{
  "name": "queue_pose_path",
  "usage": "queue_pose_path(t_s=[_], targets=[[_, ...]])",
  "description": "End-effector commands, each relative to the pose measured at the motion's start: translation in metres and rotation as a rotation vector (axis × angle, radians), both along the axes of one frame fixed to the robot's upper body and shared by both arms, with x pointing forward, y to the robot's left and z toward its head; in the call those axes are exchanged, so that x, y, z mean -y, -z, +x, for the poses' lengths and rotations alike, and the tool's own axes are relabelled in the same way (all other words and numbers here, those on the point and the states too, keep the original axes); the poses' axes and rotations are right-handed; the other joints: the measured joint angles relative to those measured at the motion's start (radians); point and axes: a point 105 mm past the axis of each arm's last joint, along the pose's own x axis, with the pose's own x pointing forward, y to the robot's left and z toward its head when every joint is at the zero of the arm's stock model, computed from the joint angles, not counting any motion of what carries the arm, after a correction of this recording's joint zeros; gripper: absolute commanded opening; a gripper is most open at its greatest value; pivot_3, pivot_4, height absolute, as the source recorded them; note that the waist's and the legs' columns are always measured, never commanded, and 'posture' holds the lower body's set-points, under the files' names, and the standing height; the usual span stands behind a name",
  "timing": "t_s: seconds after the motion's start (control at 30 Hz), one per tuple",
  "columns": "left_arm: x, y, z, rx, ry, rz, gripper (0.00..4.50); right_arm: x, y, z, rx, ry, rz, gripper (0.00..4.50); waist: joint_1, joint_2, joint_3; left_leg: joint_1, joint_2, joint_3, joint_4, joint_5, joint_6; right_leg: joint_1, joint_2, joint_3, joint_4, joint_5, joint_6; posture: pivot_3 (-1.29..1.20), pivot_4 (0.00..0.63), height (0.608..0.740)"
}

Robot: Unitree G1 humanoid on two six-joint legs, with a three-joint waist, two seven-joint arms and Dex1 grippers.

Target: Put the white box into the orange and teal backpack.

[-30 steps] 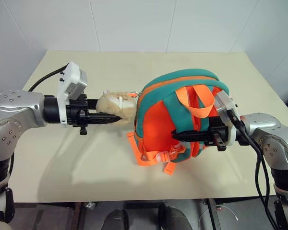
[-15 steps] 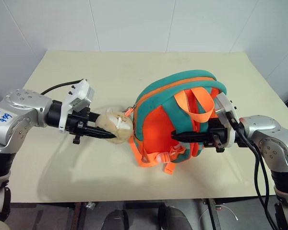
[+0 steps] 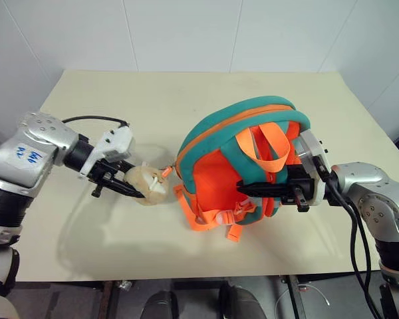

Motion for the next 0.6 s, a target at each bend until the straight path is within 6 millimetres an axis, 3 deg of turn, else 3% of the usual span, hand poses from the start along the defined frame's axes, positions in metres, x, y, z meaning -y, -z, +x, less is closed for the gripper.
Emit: queue_pose_path(t_s=[0.03,0.6], targets=[[-0.004,0.007,-0.007,-0.078,0.064,0.057,1.44,0.001,-0.01,-0.002,0.055,-0.005,0.025,0.51,-0.001,0.0,0.0,0.0,0.0,0.0,0.0,0.0,0.0,0.0,0.0,0.0,0.0,0.0,0.0,0.0,0.15,0.74],[0.013,0.035,0.015,-0.074,0.141,0.185,1.44,-0.002,-0.01,-0.001,0.059,-0.007,0.027,0.51,0.0,0.0,0.0,0.0,0.001,0.0,0.002,0.0,0.0,0.0,0.001,0.0,0.002,0.0,0.0,0.0,0.15,0.74]])
